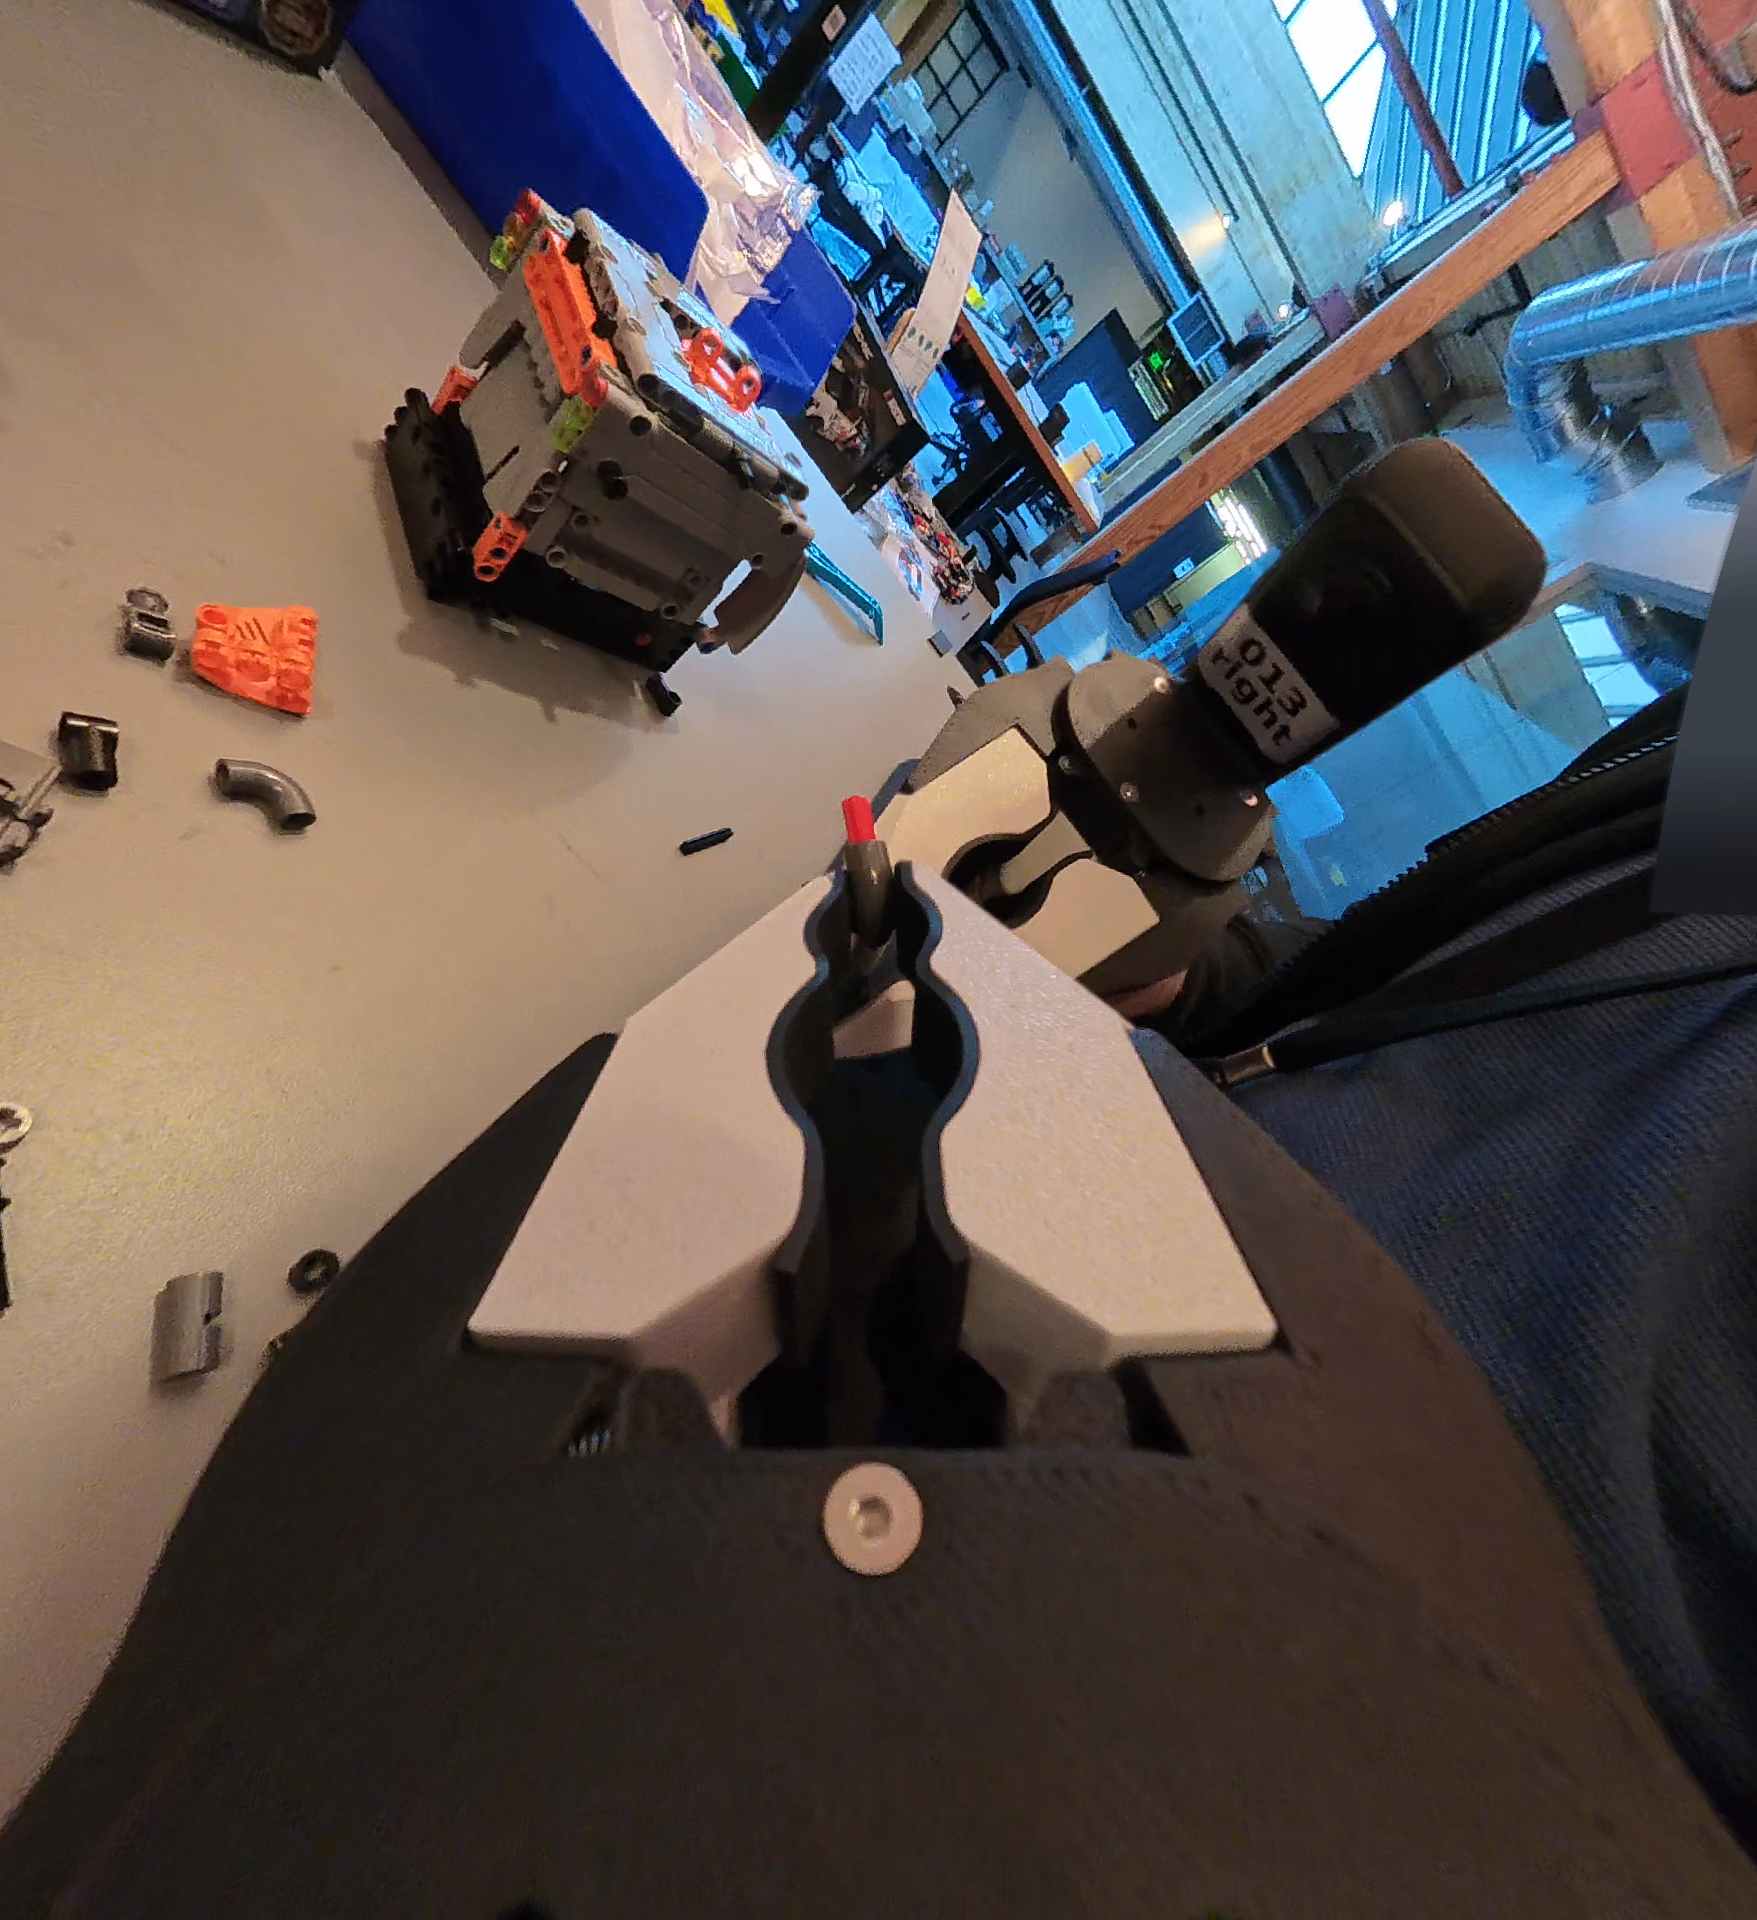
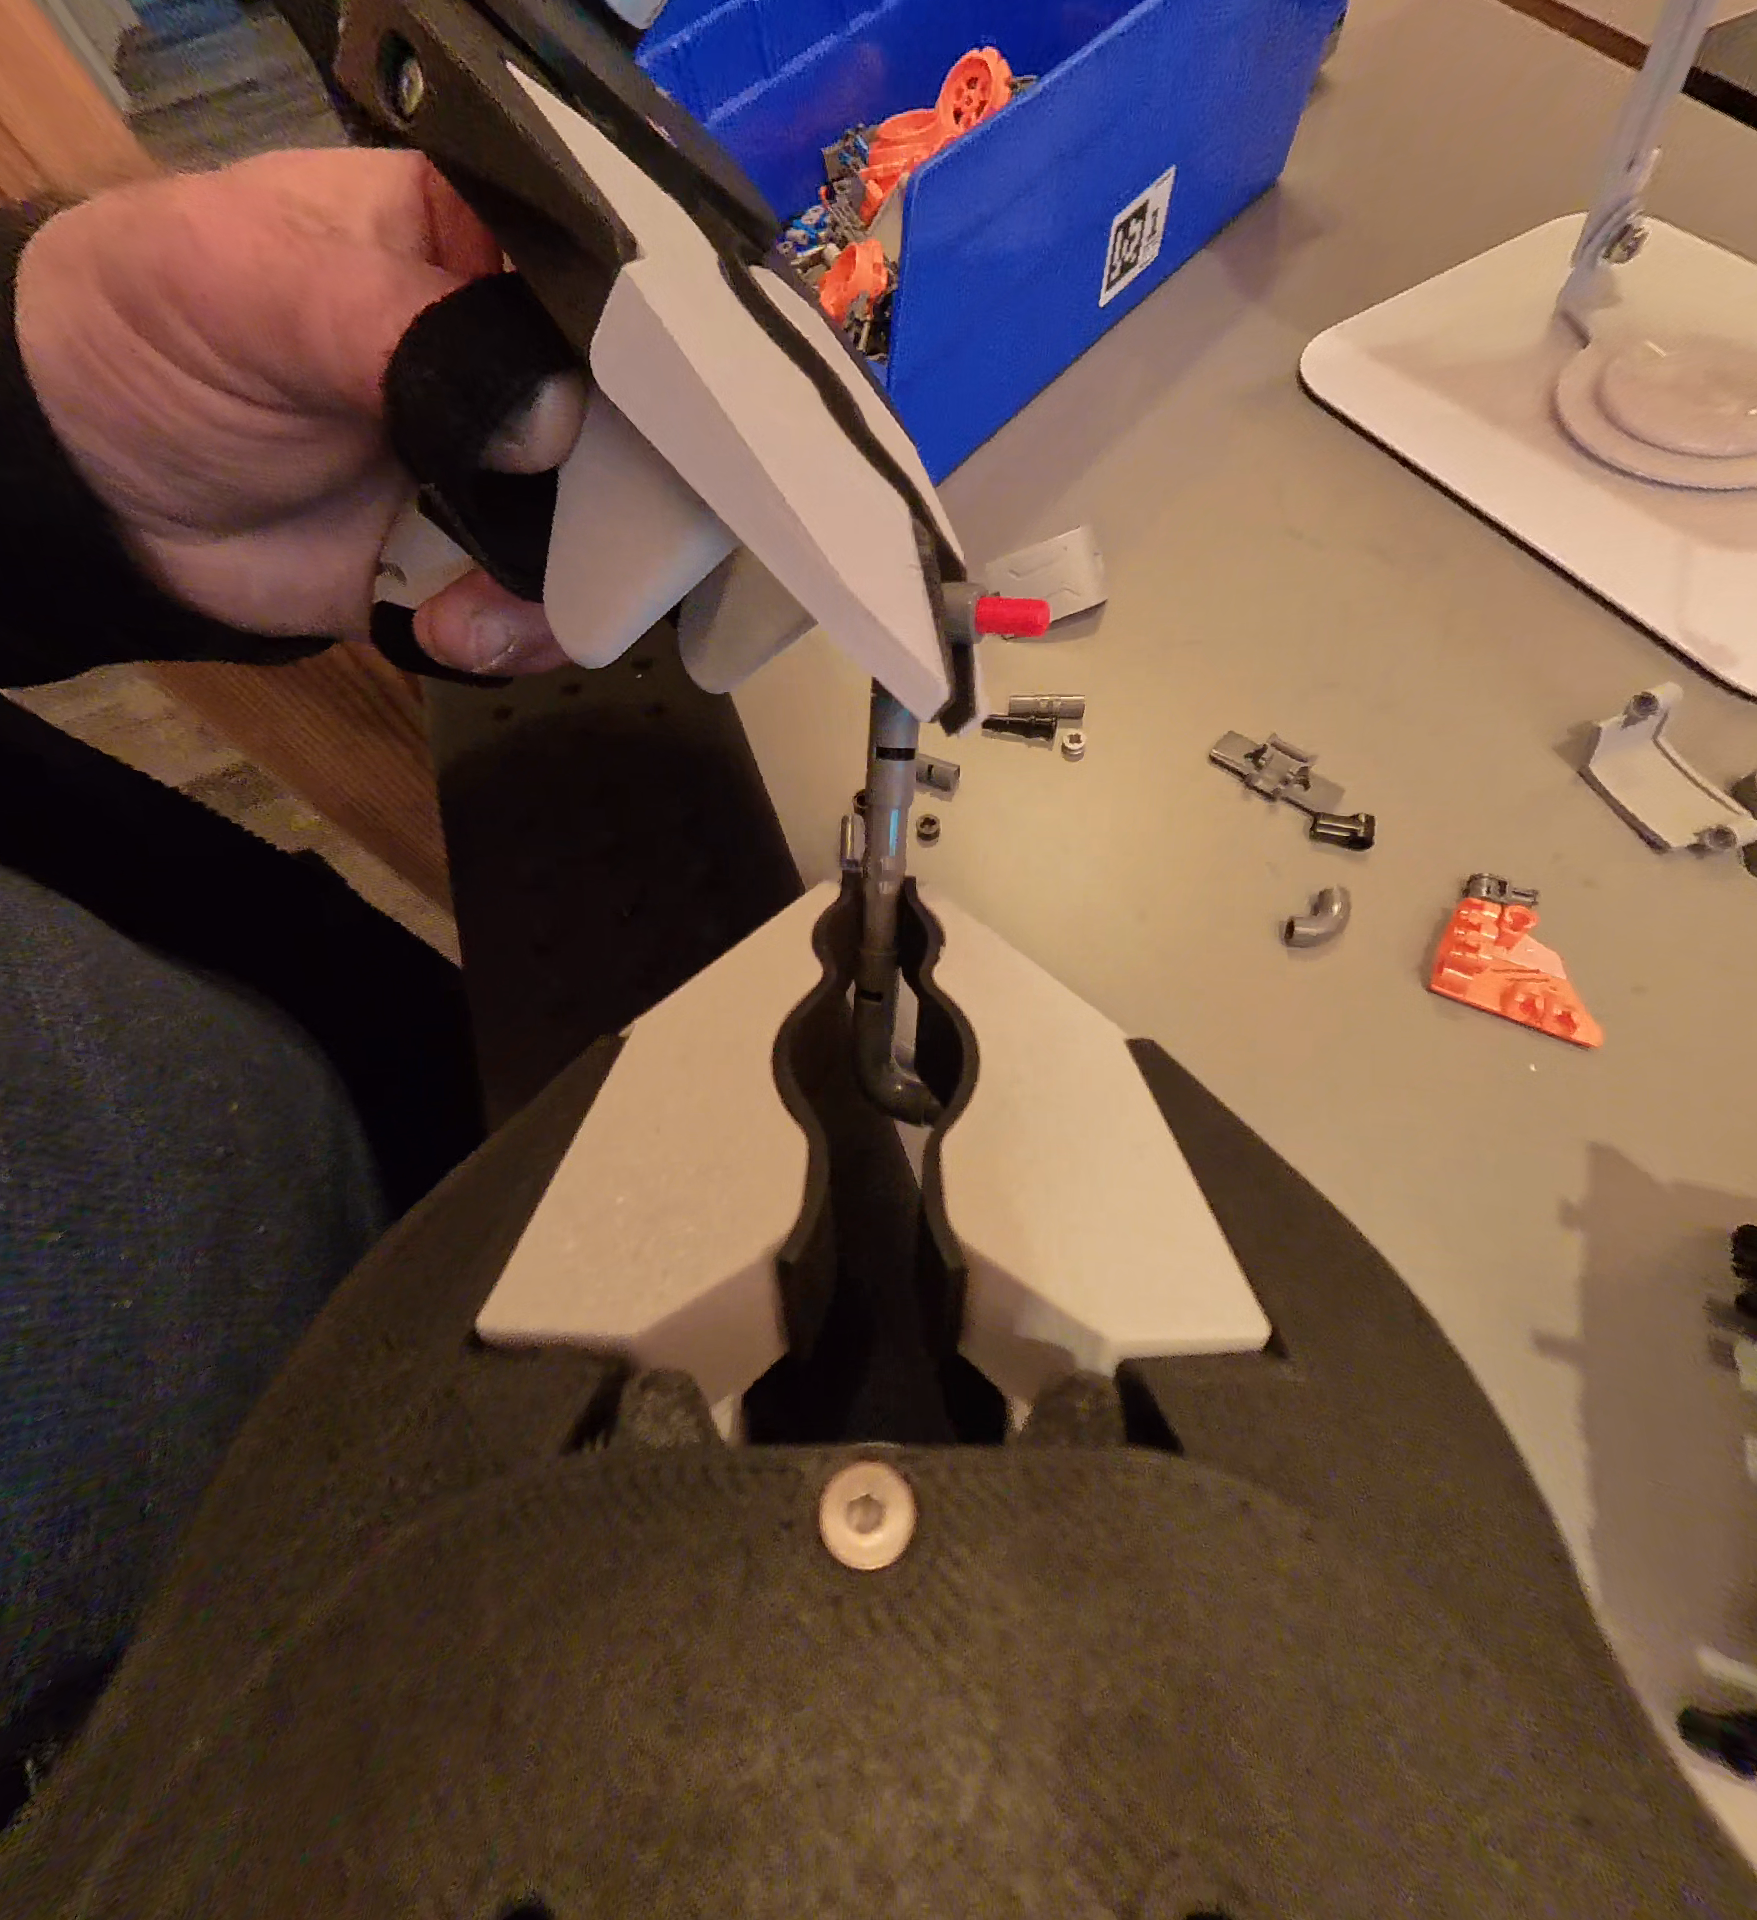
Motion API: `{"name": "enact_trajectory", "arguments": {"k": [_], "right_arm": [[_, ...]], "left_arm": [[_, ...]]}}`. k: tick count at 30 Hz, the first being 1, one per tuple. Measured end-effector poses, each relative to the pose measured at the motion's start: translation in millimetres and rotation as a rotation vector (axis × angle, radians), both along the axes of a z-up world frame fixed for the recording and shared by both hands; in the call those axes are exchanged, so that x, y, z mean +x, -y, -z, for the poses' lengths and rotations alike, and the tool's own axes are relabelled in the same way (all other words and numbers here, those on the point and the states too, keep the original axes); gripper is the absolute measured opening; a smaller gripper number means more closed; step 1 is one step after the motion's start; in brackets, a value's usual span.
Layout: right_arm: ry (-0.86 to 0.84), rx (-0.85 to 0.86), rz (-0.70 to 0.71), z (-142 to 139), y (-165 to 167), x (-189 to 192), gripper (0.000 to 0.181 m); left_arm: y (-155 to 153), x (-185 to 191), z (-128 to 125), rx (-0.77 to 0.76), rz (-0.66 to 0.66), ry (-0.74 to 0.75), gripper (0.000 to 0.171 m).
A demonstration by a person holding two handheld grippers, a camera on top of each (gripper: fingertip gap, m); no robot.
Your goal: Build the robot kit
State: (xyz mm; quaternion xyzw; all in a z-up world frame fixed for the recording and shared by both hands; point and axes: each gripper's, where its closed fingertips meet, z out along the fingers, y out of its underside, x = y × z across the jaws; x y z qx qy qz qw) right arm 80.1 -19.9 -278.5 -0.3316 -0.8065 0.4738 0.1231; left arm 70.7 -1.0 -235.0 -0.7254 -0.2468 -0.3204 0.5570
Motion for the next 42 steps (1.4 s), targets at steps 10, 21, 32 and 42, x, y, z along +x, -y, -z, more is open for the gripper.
{"name": "enact_trajectory", "arguments": {"k": [10, 21, 32, 42], "right_arm": [[0.081, -0.186, -0.046, -15, -21, 7, 0.027], [0.135, 0.264, -0.364, 67, -24, 2, 0.017], [0.192, 0.188, -0.43, 69, -20, 0, 0.003], [0.129, -0.019, -0.396, 3, -28, -10, 0.003]], "left_arm": [[34, -8, 5, -0.076, 0.037, -0.069, 0.004], [57, -5, 31, -0.267, 0.186, -0.119, 0.004], [49, -8, 42, -0.252, 0.21, -0.09, 0.005], [17, -1, 49, -0.257, 0.314, -0.121, 0.004]]}}
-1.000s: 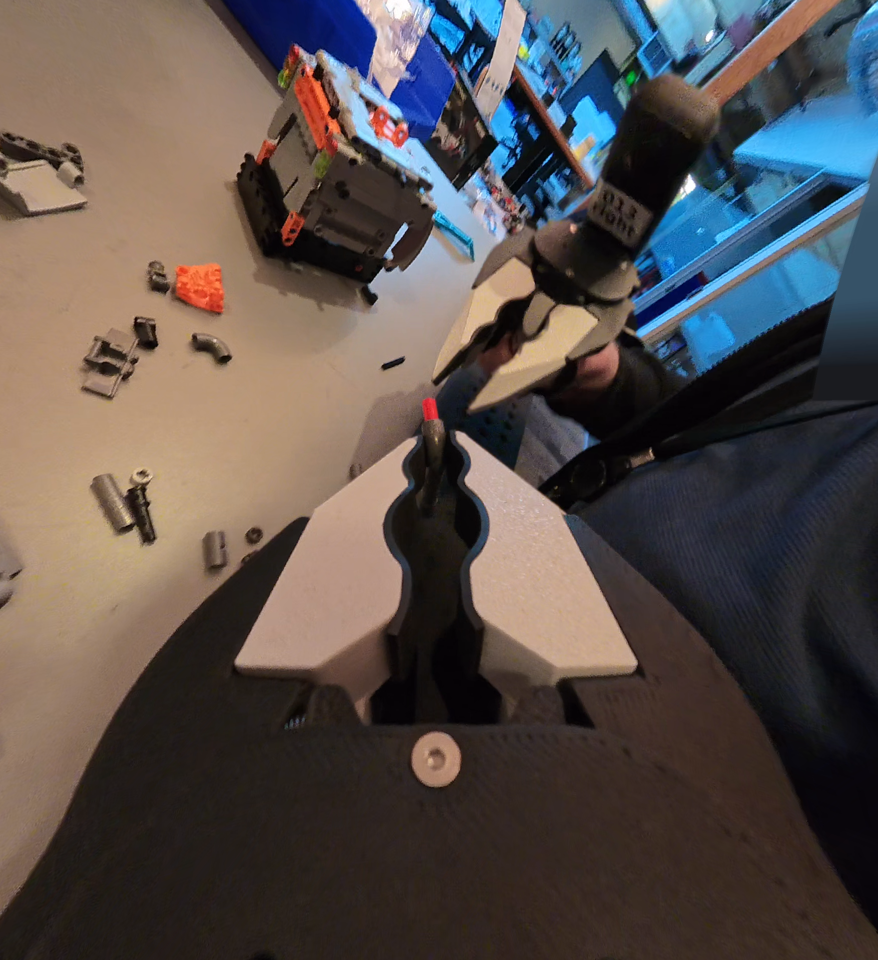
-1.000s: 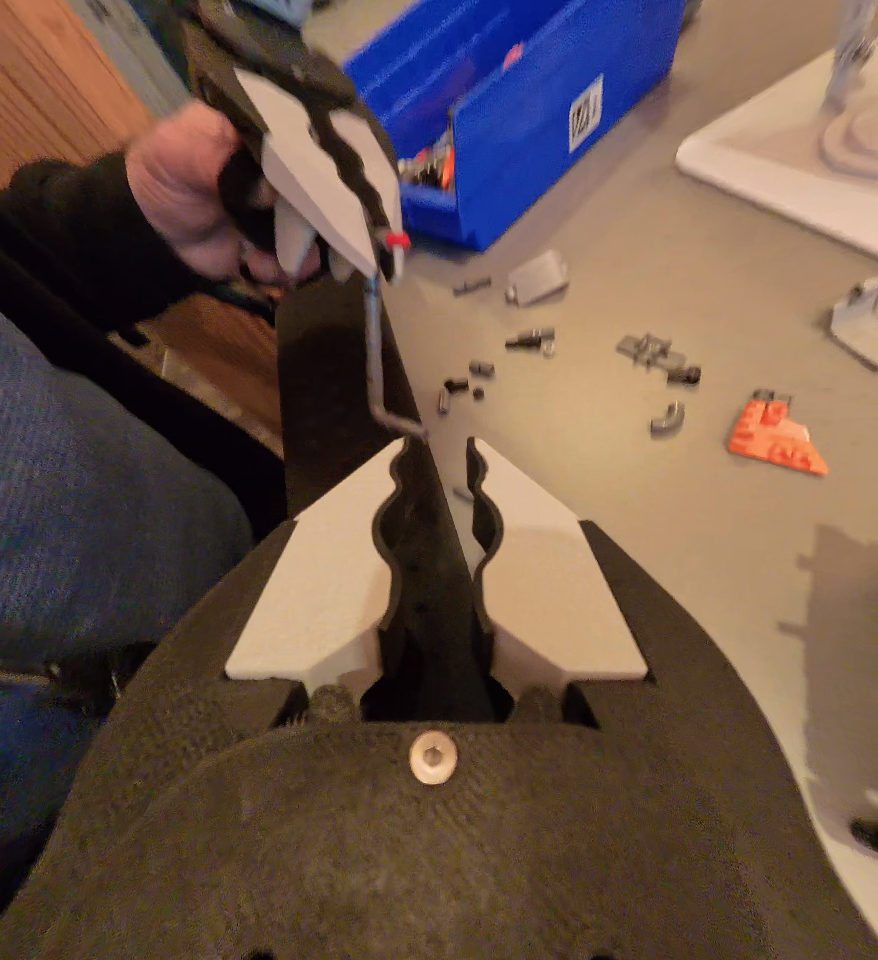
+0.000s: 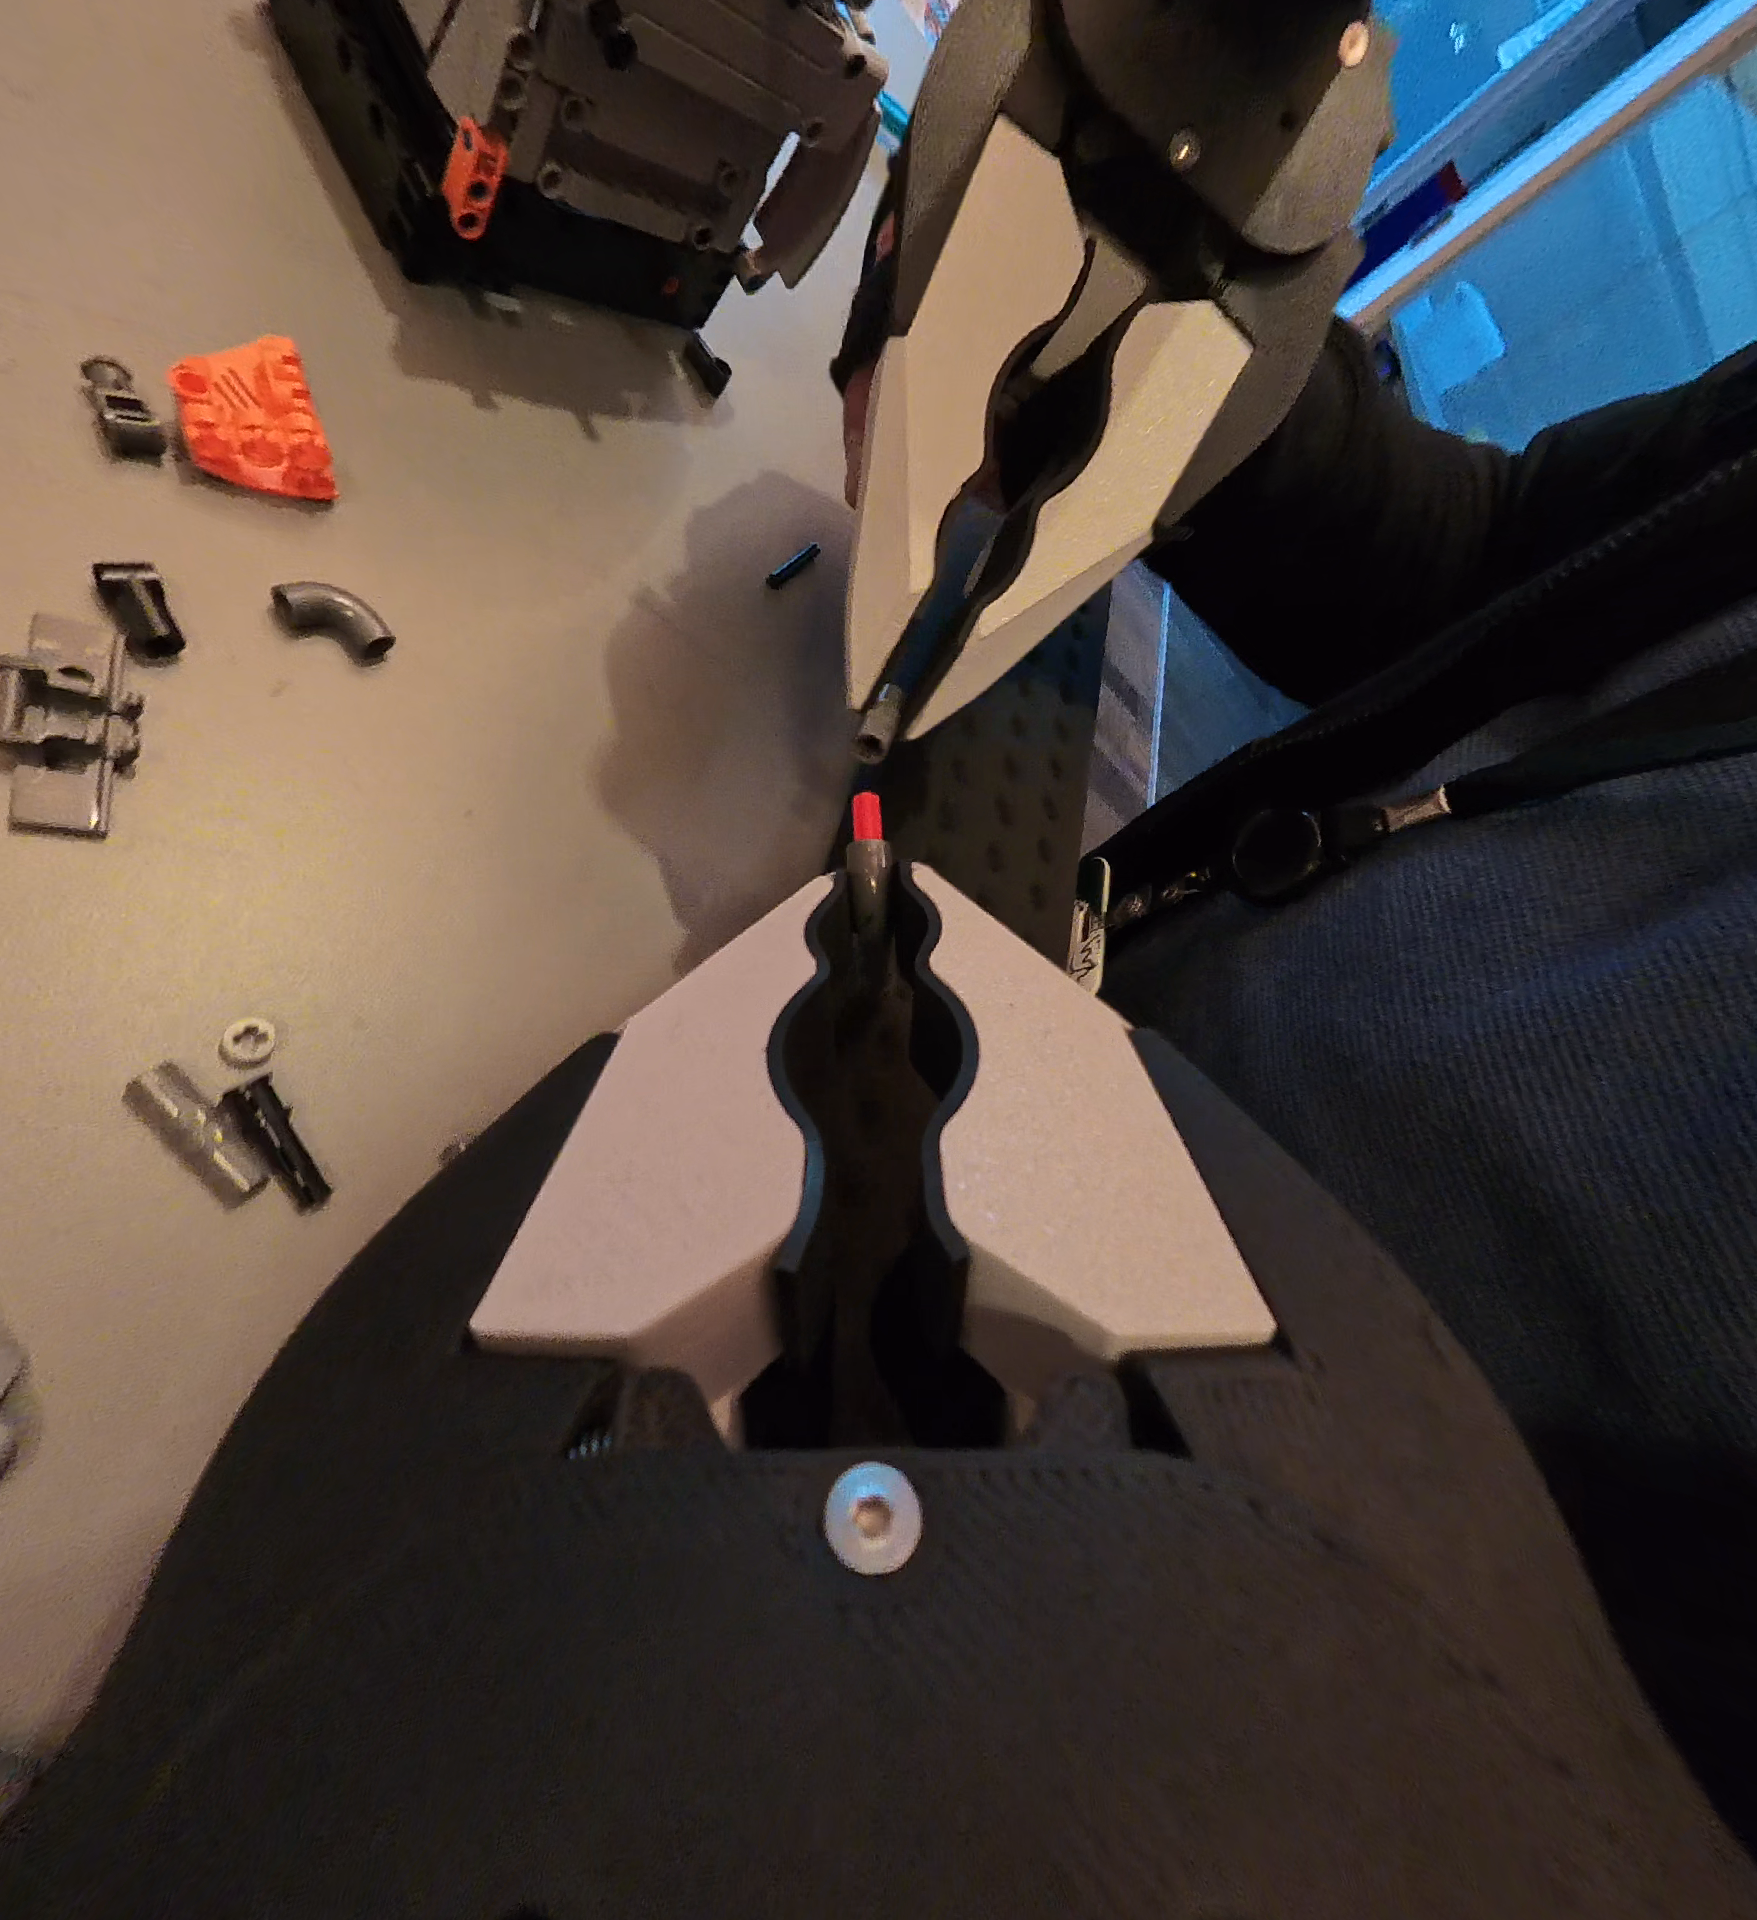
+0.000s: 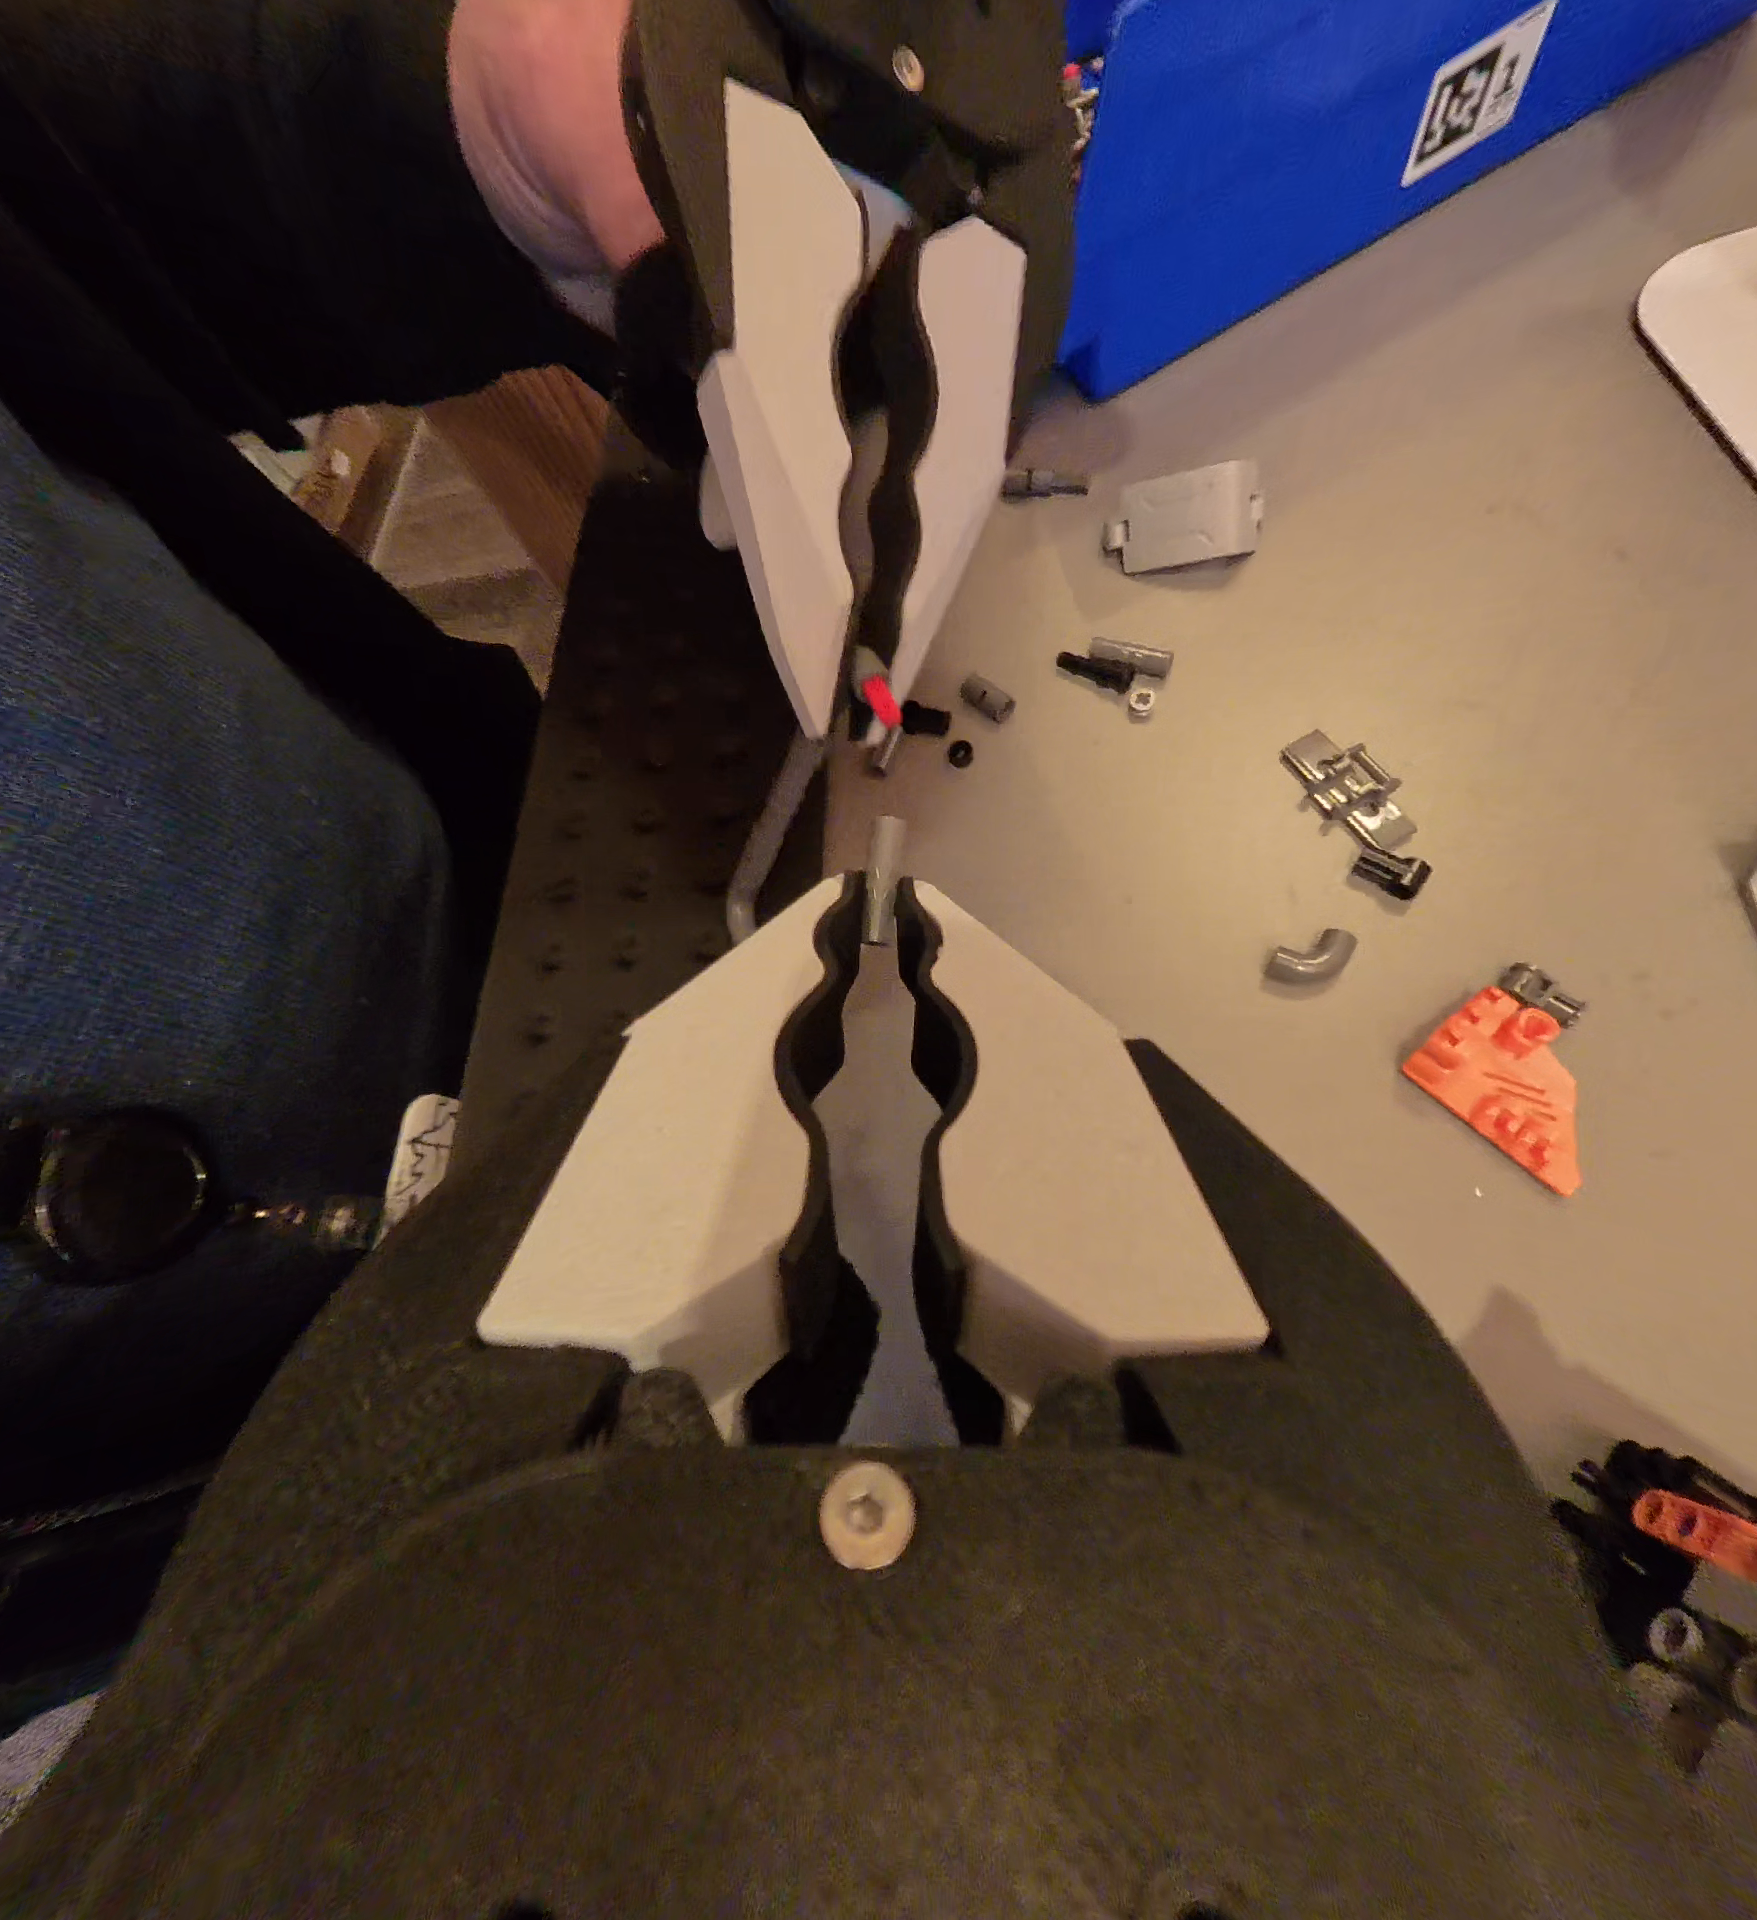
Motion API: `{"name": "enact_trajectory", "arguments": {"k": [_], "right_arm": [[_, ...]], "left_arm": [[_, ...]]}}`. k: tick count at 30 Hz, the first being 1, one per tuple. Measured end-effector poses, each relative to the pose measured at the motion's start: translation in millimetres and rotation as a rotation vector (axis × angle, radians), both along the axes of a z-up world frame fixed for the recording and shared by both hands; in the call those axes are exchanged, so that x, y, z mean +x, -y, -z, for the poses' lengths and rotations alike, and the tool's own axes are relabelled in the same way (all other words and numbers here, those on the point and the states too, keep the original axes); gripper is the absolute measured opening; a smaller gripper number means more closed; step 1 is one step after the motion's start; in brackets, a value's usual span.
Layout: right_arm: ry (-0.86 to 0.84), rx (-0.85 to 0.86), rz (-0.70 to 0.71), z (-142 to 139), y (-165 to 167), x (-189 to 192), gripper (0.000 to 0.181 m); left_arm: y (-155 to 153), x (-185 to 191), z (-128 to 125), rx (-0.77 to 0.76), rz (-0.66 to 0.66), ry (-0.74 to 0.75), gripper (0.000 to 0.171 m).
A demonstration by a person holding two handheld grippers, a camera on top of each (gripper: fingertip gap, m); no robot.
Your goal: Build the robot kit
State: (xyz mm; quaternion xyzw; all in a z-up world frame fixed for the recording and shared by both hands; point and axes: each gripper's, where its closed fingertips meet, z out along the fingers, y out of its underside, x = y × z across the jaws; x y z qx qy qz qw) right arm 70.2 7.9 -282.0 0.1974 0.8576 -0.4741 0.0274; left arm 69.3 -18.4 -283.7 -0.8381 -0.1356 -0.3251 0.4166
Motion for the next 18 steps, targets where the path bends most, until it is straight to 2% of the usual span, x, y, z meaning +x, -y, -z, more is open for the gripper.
{"name": "enact_trajectory", "arguments": {"k": [8, 18], "right_arm": [[-0.026, 0.061, -0.052, -6, -6, 1, 0.003], [-0.007, 0.152, -0.125, -7, -14, 4, 0.003]], "left_arm": [[-18, 10, 1, -0.029, 0.111, -0.064, 0.005], [-27, 10, 1, -0.07, 0.165, -0.141, 0.005]]}}
